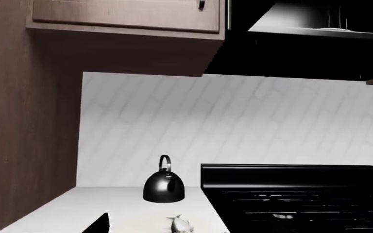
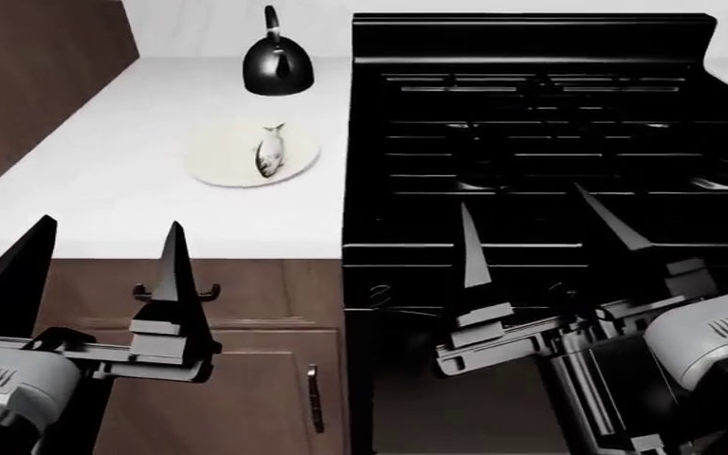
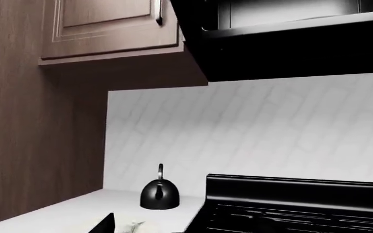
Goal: Pick the fish from the counter and place it in the microwave.
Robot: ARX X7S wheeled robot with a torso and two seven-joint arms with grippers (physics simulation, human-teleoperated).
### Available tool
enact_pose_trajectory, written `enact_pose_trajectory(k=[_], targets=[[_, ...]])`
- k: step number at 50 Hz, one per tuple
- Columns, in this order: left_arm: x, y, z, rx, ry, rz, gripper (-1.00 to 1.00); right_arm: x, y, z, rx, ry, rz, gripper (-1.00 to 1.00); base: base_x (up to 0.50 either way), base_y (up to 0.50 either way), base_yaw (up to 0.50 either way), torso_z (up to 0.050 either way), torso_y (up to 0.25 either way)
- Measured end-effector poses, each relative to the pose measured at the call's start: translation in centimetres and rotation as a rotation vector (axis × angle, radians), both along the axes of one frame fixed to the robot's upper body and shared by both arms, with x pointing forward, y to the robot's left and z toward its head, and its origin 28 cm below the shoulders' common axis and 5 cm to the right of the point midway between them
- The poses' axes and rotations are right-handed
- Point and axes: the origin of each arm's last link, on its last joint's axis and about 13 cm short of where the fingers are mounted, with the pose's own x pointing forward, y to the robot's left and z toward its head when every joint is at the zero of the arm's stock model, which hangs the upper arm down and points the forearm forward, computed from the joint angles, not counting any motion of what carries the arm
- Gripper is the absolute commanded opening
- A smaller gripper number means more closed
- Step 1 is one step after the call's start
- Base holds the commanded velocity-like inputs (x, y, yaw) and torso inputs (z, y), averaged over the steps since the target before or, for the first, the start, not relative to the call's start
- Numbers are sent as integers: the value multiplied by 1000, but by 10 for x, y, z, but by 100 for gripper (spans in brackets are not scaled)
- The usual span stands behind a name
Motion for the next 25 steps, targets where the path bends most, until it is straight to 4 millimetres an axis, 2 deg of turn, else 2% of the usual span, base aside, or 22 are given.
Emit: enact_pose_trajectory(k=[25], targets=[[0, 0, -1, -6, 4, -3, 100, 0, 2, 1, 5, -9, 10, 100, 192, 500, 0, 0, 0]])
